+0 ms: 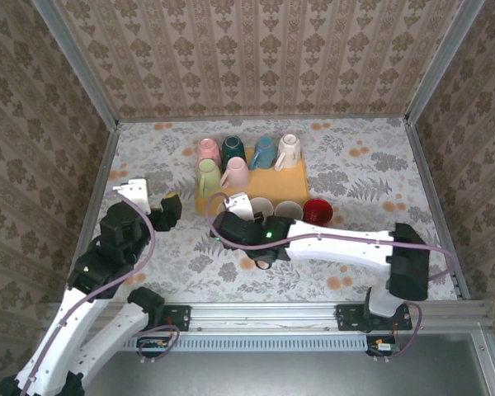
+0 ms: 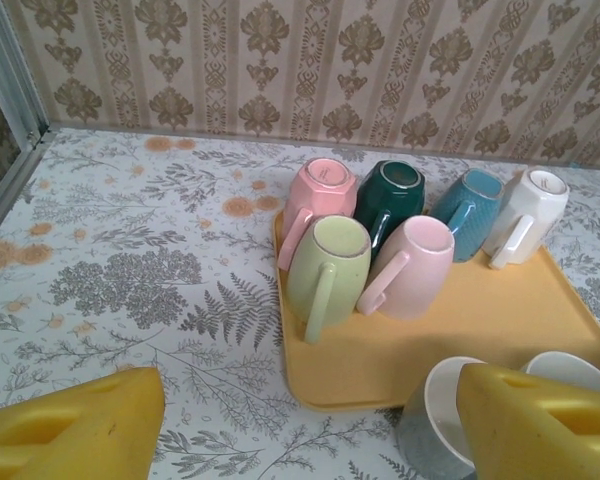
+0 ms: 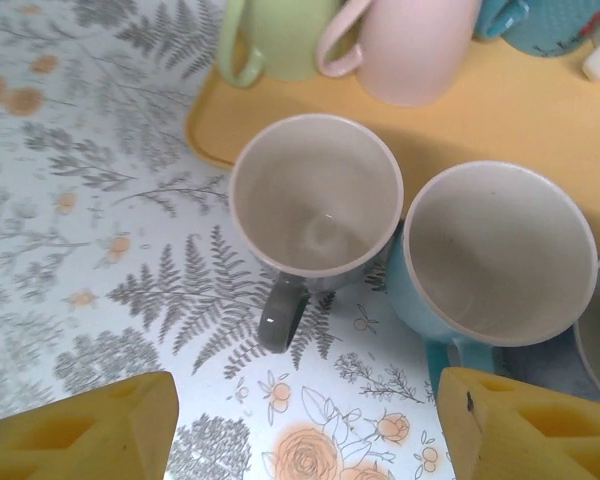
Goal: Turn the mug right side up
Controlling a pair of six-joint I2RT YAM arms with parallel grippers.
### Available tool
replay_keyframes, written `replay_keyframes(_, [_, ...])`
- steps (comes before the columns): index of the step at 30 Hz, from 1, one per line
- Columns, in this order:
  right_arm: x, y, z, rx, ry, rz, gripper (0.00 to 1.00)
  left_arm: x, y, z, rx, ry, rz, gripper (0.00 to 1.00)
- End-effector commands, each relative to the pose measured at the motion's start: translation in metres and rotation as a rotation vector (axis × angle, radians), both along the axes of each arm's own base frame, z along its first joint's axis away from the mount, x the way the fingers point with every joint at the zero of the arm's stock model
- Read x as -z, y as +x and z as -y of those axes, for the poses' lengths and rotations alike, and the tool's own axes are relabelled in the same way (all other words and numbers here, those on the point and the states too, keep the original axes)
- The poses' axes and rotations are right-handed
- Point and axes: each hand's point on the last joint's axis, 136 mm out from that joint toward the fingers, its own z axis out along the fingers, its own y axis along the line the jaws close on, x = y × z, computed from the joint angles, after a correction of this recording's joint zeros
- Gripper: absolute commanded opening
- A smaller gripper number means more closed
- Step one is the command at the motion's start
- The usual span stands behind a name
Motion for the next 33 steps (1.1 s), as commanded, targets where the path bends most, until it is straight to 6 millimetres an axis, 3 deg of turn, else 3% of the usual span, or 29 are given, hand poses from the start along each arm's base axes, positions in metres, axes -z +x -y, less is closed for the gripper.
replay_keyframes(1, [-0.024, -0.002, 0.004, -0.077, 0.066, 0.011, 0.71, 0.006, 0.003, 0.011, 0.047, 0.004, -0.02, 0.78])
replay_keyframes(4, [-0.037, 0.001, 0.019, -0.086, 0.119, 0.014, 0.7, 0.018, 0.007, 0.026, 0.106, 0.01, -0.073, 0.78])
replay_keyframes(10, [-0.061, 0.016, 0.071, -0.023, 0.205, 0.08, 0.7, 0.049, 0.02, 0.054, 0.171, 0.011, -0.248, 0.79])
replay_keyframes(16, [-0.066, 0.021, 0.109, 0.022, 0.227, 0.118, 0.7, 0.048, 0.035, 0.07, 0.19, -0.007, -0.295, 0.81])
replay_keyframes(24, [-0.054, 0.027, 0.137, 0.084, 0.151, 0.114, 0.7, 0.058, 0.084, 0.111, 0.241, 0.128, -0.411, 0.8])
replay_keyframes(28, [-0.054, 0.023, 0.14, 0.051, 0.142, 0.125, 0.7, 0.078, 0.11, 0.14, 0.333, 0.202, -0.481, 0.8])
replay_keyframes(33, [-0.056, 0.021, 0.152, 0.044, 0.141, 0.153, 0.7, 0.109, 0.14, 0.16, 0.358, 0.209, -0.593, 0.81])
